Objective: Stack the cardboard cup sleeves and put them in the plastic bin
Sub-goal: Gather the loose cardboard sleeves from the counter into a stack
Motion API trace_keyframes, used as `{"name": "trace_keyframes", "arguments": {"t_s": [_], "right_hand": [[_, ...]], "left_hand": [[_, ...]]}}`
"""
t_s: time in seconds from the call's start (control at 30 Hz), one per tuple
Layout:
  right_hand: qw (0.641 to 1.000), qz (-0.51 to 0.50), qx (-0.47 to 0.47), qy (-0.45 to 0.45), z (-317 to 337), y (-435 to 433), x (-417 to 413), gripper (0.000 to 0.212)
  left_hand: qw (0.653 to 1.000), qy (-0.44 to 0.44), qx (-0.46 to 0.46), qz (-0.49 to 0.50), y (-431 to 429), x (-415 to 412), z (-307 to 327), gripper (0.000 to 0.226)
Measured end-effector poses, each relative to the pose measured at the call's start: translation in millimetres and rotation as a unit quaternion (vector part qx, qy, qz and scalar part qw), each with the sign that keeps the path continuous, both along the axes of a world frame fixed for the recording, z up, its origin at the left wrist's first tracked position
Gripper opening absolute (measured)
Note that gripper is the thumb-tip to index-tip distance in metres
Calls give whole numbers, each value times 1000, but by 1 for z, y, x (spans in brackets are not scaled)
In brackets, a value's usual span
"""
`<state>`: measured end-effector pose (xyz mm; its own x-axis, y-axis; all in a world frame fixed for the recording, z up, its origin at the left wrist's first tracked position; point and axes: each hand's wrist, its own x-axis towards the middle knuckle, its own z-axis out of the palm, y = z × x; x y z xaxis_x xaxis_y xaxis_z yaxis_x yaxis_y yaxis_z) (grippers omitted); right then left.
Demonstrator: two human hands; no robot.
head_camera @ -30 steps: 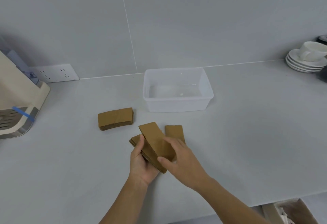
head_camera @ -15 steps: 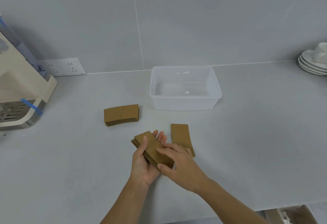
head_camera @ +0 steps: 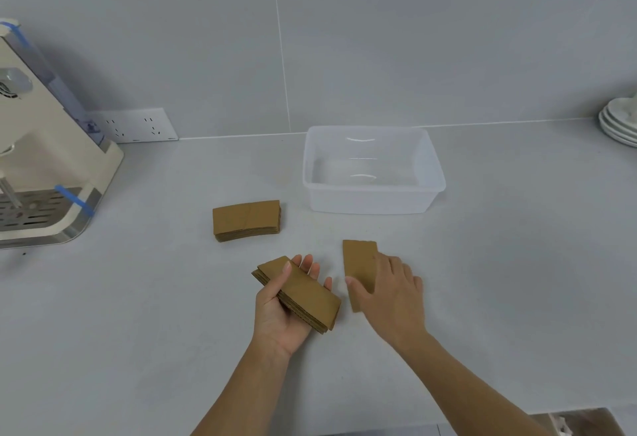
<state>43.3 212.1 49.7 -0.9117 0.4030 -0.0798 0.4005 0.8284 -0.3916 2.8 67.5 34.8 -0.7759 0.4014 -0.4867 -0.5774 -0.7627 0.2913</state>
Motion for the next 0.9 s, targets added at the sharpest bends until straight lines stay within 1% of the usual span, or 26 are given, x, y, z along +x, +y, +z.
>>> {"name": "trace_keyframes", "arguments": {"t_s": [0.17,0.27,0.33,0.53,0.77,0.9], "right_hand": [[998,-21,38,-47,-16,0,1,83],[997,-13,43,-61,-24,-3,5,88],[996,-4,53,-66,-26,-5,6,84],[996,23,74,-52,-19,-2,5,60],[998,15,37,-56,-11,1,4,50],[1000,2,-13,-28,-1,1,0,45]], "left_hand": [[1000,-5,1,11,-7,0,-3,32],[1000,-5,1,18,-12,0,-4,33],[1000,-5,-1,19,-14,0,-5,34],[1000,-7,-4,15,-13,1,-5,34],[1000,-7,-8,6,-13,-2,-2,33],[1000,-9,-11,1,-14,-4,0,33]]}}
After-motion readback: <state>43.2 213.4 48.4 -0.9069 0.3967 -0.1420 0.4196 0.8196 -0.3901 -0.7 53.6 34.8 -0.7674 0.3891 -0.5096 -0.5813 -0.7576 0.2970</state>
